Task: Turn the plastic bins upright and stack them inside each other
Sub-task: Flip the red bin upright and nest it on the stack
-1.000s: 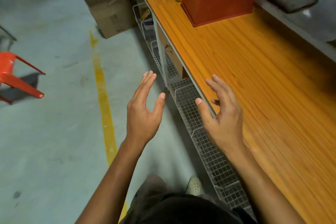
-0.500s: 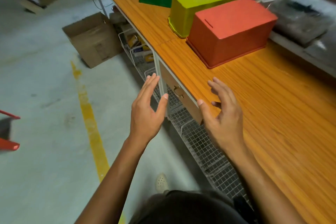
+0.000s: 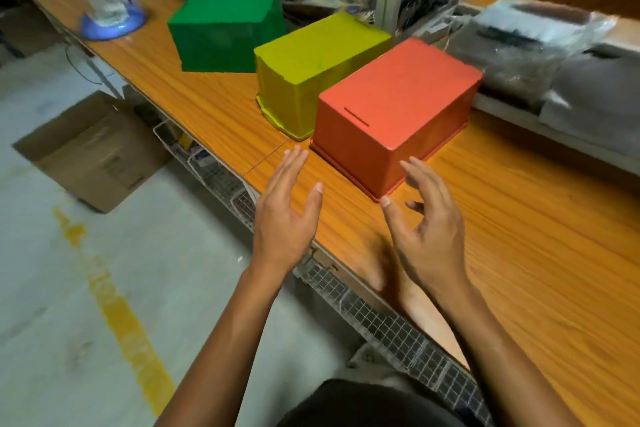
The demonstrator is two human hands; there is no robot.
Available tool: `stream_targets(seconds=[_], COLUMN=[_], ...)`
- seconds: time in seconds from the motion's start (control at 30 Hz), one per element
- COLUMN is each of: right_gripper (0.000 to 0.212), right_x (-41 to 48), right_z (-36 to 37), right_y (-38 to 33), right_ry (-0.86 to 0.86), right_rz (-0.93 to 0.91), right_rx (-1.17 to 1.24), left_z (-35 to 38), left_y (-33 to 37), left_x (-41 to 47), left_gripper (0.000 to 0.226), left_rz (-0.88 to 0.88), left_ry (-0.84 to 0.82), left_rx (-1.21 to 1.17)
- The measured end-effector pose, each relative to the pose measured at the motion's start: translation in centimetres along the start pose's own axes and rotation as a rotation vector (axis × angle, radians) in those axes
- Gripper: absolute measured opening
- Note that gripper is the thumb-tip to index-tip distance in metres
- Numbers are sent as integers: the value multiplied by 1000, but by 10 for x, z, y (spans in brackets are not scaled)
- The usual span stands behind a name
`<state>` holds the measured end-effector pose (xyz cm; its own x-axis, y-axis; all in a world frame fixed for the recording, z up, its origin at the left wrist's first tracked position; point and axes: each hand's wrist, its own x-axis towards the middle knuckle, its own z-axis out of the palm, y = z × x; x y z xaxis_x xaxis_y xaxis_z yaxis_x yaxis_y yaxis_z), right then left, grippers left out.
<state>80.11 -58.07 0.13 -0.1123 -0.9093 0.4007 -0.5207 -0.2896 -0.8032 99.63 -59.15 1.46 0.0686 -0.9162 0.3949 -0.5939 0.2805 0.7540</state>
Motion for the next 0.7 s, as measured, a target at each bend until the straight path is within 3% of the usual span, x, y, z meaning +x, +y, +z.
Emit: stream_targets(seconds=[0.5,0.7], right_gripper=[58,63], right_x=[131,167], right_z=[24,40], right_y=[41,46], right_ry=[267,302], right_rz=[191,386], right_rx=[-154,-311], left_z=[73,95], left_y=[-18,-36], left_x=[206,270], left_gripper=[55,56], left_rz=[266,283], left_ry=[-278,-478], left_rx=[79,41])
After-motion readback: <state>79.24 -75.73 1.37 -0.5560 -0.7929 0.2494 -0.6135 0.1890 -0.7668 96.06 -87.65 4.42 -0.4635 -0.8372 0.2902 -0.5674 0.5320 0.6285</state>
